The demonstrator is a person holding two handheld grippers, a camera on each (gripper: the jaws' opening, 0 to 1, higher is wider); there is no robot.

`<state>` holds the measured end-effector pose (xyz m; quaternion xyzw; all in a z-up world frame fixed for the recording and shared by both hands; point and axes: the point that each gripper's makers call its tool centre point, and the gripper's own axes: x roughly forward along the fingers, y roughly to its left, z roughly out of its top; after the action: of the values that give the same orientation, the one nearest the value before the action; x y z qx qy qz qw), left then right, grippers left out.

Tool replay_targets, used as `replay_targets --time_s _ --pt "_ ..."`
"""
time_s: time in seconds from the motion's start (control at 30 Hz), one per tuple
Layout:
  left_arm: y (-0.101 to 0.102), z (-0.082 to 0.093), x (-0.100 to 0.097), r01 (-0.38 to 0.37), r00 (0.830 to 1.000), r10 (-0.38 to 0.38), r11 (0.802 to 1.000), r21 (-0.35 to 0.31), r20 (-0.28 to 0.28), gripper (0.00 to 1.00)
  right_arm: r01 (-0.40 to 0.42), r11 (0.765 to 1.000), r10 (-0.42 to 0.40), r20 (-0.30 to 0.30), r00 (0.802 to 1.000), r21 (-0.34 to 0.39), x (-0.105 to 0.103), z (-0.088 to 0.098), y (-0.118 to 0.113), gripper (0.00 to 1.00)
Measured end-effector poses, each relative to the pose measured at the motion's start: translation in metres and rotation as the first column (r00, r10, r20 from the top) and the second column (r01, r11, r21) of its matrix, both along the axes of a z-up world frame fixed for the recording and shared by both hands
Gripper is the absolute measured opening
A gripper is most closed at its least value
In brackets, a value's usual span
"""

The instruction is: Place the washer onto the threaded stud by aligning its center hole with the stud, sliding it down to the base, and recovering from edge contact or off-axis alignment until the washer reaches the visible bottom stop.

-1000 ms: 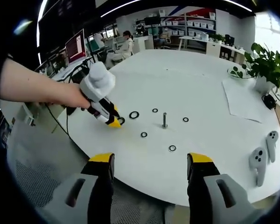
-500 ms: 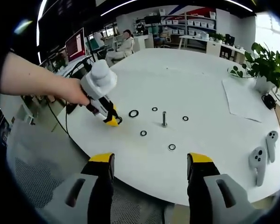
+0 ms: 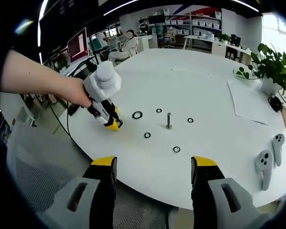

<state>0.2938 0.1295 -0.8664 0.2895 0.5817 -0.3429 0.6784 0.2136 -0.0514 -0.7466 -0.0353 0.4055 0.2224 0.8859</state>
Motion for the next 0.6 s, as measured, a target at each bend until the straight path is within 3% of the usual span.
replay_targets --time_s 0.6 --pt "0.0015 0.0002 -0.0002 0.017 1.0 -0.017 1.0 -0.005 0.011 0.2 -0.002 1.0 0.002 -0.009 1.0 -0.003 -0.001 -0.0022 -0.0008 0.65"
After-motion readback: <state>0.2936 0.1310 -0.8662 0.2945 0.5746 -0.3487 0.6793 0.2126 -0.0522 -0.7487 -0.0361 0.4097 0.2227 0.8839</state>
